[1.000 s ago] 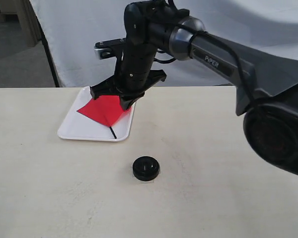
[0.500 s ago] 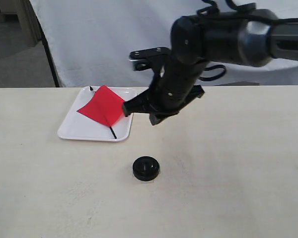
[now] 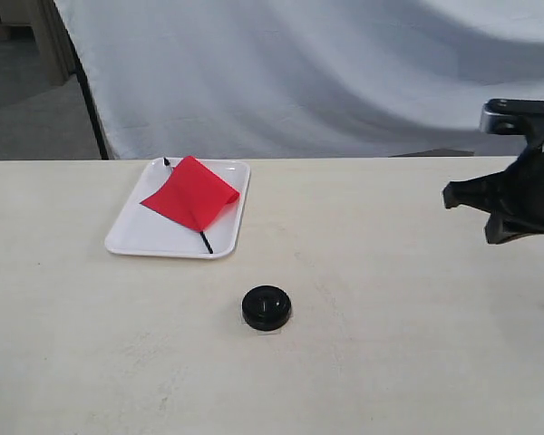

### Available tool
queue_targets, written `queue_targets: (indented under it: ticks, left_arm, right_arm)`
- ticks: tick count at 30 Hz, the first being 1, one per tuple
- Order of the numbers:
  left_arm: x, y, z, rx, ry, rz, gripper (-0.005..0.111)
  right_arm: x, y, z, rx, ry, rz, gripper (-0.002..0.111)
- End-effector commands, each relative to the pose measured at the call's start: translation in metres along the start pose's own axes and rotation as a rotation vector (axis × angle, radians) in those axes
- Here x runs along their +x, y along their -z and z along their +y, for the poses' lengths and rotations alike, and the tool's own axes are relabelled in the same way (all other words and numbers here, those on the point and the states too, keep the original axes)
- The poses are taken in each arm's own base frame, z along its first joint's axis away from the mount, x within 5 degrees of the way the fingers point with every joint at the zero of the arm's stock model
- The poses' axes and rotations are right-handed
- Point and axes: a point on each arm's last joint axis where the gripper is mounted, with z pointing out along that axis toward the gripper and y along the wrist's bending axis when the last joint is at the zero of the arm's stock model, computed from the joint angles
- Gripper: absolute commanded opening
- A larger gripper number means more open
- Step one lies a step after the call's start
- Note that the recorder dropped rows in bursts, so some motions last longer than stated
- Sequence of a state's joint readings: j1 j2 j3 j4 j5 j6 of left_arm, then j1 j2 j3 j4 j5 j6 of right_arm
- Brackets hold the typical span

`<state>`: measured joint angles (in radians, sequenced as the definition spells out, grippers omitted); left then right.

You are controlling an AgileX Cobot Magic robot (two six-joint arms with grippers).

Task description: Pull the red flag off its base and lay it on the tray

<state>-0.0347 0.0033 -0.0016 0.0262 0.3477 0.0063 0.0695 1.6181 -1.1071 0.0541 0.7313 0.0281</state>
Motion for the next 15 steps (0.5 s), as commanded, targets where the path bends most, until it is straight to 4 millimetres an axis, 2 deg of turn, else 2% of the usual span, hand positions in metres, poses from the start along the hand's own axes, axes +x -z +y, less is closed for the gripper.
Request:
queue_targets:
  ticks: [1, 7, 11, 12, 15]
  left_arm:
    - [0.0, 0.0, 0.0, -0.003, 0.004, -0.006, 0.0]
    - [0.0, 0.0, 0.0, -0.003, 0.004, -0.006, 0.0]
    - [0.0, 0.0, 0.0, -0.003, 0.004, -0.006, 0.0]
    - [0.0, 0.0, 0.0, -0.003, 0.004, -0.006, 0.0]
    - [0.0, 0.0, 0.0, -0.003, 0.004, -0.006, 0.0]
  right_arm:
    - [0.01, 0.014, -0.019, 0.007, -0.045, -0.025, -0.001]
    - [0.03, 0.045, -0.019, 0.023, 0.044, -0.084, -0.001]
    - [0.048, 0.081, -0.018, 0.043, 0.067, -0.164, -0.001]
    - [0.056, 0.097, -0.019, 0.064, 0.086, -0.21, -0.001]
    - [0.069, 0.126, -0.018, 0.074, 0.095, -0.299, -0.001]
